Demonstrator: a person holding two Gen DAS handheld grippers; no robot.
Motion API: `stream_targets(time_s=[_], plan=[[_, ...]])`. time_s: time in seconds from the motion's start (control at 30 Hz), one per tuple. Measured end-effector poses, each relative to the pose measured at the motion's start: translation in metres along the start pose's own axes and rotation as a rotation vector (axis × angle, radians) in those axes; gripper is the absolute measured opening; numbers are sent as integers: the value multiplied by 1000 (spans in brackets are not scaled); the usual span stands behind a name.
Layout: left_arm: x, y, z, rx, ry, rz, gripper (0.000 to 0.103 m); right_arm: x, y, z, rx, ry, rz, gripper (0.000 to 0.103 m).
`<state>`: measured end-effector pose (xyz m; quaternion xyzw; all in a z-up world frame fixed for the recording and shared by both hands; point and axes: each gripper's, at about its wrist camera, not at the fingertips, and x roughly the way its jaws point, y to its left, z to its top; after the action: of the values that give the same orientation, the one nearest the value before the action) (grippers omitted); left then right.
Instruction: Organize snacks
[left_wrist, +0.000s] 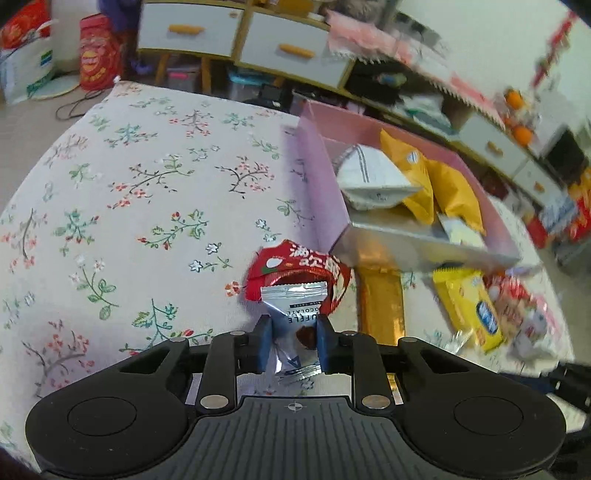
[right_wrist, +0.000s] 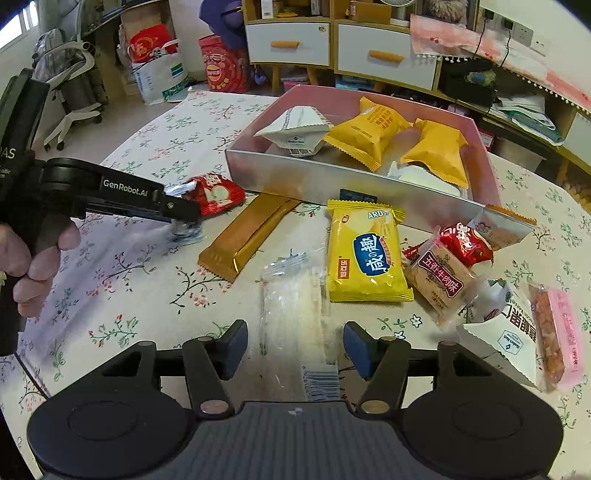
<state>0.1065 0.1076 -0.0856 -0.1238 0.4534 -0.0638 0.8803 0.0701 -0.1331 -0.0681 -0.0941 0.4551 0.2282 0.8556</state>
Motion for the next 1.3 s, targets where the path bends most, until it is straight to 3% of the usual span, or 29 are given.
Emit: stream_targets(time_s=[0.13, 0.27, 0.53, 0.77, 0.9, 0.97, 1.3], plan=[[-2, -9, 1, 141, 75, 23, 21, 1, -1, -1, -3, 7, -2, 28], [-5, -21, -6, 265, 137, -22, 22, 0, -1, -1, -10, 9, -2, 25], [-9, -46, -26, 402, 138, -30, 31, 4, 6, -2, -42, 10, -5, 25], [-9, -57, -35, 466, 103, 16, 33, 7, 13, -5, -82, 12, -13, 18], [-11, -59, -36, 478, 102, 18, 22, 6, 15, -4, -92, 5, -11, 12], [-11, -61, -36, 481, 101, 21, 22, 5, 16, -3, -93, 3, -1, 6], [-21, -64, -30, 477, 74, 4, 21, -7, 15, 6, -74, -28, 32, 4]])
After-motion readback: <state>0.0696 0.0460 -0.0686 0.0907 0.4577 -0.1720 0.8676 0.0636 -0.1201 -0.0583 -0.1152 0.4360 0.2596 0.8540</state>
